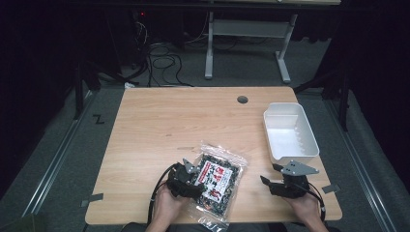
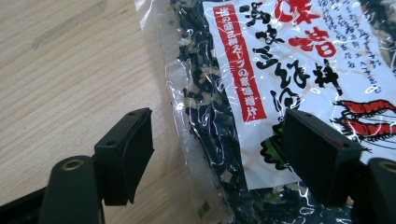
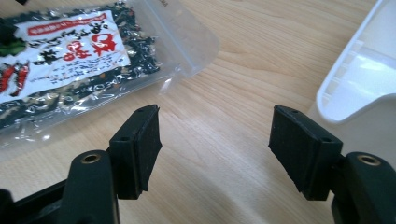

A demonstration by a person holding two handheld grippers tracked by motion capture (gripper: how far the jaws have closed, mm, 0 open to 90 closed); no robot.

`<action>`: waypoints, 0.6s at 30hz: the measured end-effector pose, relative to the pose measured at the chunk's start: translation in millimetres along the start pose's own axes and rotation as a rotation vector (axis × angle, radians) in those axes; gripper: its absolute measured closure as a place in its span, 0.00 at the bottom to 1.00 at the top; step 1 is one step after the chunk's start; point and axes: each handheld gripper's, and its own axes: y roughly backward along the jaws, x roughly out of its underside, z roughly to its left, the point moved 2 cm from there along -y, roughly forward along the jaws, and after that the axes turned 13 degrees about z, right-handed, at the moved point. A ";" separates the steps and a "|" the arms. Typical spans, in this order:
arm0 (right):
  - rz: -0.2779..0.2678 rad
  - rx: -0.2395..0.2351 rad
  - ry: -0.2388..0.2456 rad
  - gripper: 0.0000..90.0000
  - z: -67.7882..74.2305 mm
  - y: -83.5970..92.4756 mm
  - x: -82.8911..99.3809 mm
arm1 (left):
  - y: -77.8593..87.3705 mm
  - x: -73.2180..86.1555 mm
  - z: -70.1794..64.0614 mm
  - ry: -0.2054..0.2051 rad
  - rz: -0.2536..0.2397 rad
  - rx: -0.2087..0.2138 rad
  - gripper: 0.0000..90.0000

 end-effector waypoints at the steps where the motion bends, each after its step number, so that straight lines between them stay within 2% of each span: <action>1: -0.001 -0.003 0.005 0.37 0.1 0.3 -0.4 | 0.0 -0.2 0.1 -0.002 0.001 0.002 0.29; 2: -0.004 -0.008 0.004 0.36 0.9 0.7 -0.8 | -0.4 -0.4 0.5 -0.003 0.000 0.005 0.29; 3: -0.022 -0.038 0.008 0.36 0.5 1.1 -1.4 | -0.9 -0.6 1.4 -0.002 -0.001 0.010 0.29; 4: -0.038 -0.071 -0.014 0.34 0.4 1.3 -2.1 | -1.5 -0.8 2.6 0.000 0.001 0.013 0.29; 7: -0.026 -0.088 -0.013 0.36 1.1 2.4 -3.7 | -3.3 -1.9 6.9 0.014 -0.001 0.024 0.27; 9: -0.013 -0.106 -0.018 0.37 1.5 2.3 -4.3 | -3.3 -2.0 9.0 0.015 -0.004 0.017 0.28; 14: 0.024 -0.111 -0.026 0.33 4.0 1.3 -6.7 | -3.2 -2.7 11.7 0.013 -0.005 0.004 0.28; 16: 0.031 -0.109 -0.027 0.36 3.8 0.3 -8.6 | -3.6 -3.8 14.2 0.016 -0.005 0.000 0.28; 18: 0.045 -0.080 -0.029 0.39 3.7 -0.5 -10.9 | -3.7 -4.7 16.8 0.022 -0.003 -0.007 0.29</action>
